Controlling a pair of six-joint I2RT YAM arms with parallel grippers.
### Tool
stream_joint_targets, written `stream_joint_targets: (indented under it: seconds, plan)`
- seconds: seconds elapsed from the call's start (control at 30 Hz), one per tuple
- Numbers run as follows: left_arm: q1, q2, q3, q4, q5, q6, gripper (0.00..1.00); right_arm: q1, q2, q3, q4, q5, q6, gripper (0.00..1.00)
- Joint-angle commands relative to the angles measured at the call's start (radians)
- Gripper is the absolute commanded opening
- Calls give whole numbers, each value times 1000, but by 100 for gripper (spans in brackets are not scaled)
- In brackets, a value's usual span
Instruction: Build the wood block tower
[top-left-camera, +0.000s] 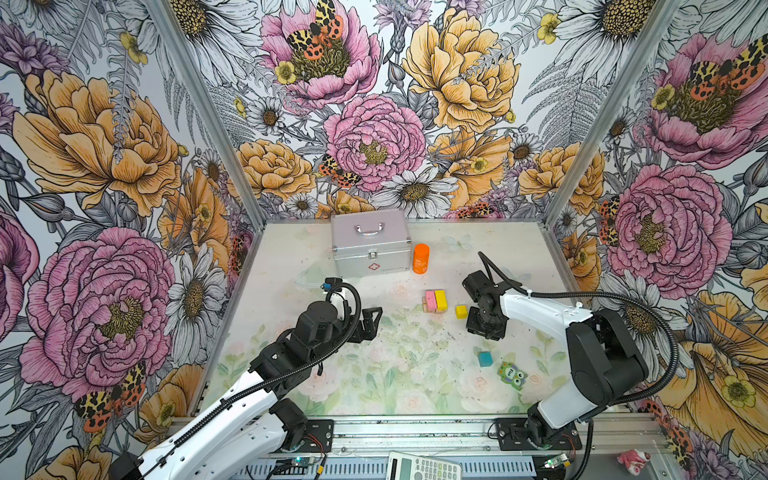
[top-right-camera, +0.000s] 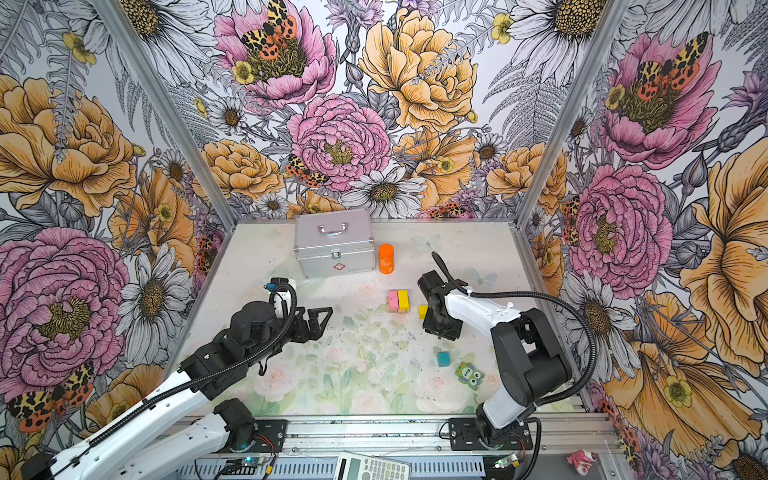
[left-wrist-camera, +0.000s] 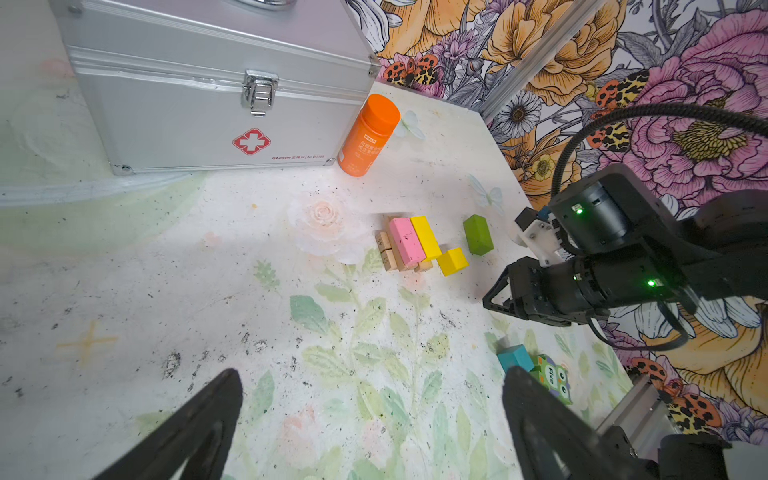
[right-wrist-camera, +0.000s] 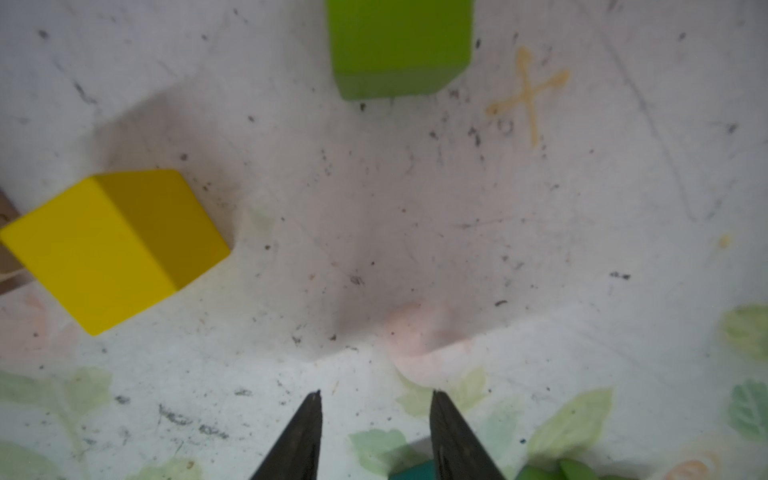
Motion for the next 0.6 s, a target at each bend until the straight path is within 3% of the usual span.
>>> stream_joint_targets:
  seconds: [0.0,0.3,0.57]
  plan:
    - [10,-20,-15,-15,-10,17,99,0,-55,9,-13,15,-9,50]
    - [27,18,-6,16,24,30,99,96,-290,-128,-84,-18,47,66]
    - [34,12,-9,23,58,14,99,111,-312,-235,-43,-19,54,63]
